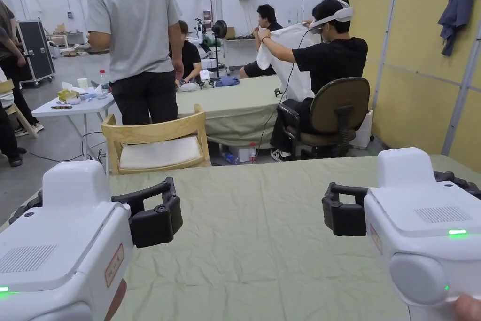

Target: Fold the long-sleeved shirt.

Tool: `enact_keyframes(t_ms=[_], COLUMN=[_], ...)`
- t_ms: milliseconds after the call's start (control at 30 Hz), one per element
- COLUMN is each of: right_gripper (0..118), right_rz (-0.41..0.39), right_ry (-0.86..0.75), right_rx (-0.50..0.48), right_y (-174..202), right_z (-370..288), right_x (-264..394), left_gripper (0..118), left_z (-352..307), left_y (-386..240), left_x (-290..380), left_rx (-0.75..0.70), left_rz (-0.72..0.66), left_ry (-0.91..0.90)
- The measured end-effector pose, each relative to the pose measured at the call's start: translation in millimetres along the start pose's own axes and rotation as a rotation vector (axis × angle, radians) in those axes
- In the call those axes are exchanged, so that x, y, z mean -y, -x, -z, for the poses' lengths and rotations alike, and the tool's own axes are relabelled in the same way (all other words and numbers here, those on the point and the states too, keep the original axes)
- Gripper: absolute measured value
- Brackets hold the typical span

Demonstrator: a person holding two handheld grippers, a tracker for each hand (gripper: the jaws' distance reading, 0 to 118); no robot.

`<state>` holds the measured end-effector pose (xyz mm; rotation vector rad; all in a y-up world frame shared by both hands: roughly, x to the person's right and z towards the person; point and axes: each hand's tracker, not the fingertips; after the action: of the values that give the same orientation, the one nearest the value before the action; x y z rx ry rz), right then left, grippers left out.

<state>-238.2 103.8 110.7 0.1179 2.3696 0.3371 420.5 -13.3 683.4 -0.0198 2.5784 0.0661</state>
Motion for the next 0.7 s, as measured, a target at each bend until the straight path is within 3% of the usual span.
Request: enact_keyframes(t_ms=[167, 700], right_gripper=[118, 118], right_rz=[0.077, 0.106], right_ry=[0.038, 0.052], right_rx=[-0.069, -0.108], right_y=[1, -1], right_z=[4, 3], right_x=[3, 1], left_gripper=[118, 118], left_z=[4, 9], left_y=[-1, -1], left_x=[9, 7], left_rx=[0.007, 0.014], left_rz=[-0.008, 0.005], left_ry=[0.011, 0.020])
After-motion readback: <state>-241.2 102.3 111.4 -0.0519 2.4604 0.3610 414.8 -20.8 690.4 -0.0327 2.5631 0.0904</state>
